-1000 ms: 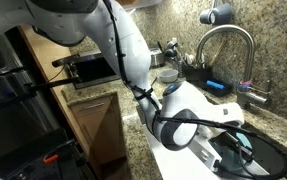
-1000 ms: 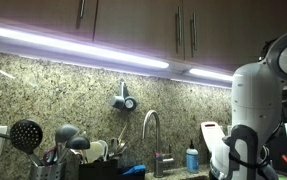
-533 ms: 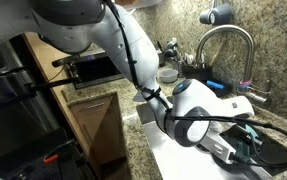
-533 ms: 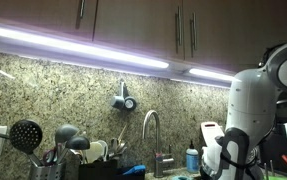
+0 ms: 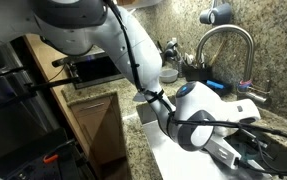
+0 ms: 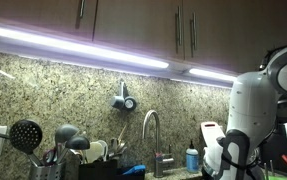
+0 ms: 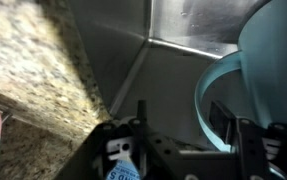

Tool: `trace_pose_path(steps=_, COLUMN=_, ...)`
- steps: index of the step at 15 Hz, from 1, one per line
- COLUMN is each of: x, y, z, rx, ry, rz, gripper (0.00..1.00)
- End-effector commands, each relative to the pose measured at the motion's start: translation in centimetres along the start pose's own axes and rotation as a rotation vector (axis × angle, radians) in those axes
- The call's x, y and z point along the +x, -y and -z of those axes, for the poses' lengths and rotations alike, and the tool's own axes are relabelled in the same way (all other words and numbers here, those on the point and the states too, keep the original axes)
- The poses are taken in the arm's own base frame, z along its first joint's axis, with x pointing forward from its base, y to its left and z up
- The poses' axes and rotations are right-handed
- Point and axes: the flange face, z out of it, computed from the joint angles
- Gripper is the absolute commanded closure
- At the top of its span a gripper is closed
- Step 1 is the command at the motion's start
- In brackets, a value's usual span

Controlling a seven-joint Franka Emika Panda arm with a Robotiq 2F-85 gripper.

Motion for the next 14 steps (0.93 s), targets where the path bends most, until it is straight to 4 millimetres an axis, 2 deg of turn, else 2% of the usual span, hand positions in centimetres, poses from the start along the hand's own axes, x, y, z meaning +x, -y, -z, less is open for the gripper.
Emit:
trace_pose_path(steps=1, x=-1.0, y=-1.2, z=0.6, rx=-0.058, ry=0.025, rz=0.016, gripper=0.02)
trace_pose_path(steps=4, x=-2.7, y=-2.8, z=1.3, rx=-0.107, ry=0.084, rz=0.02, gripper=0.0)
trace_pose_path(steps=9, x=-4.2, y=-2.1, z=2.4, rx=-0.12, ry=0.119, rz=0.081, gripper=0.0)
trace_pose_path(steps=14, x=-7.0, y=-0.8, z=3.7, rx=-0.056, ry=0.178, rz=0.202, gripper=0.0)
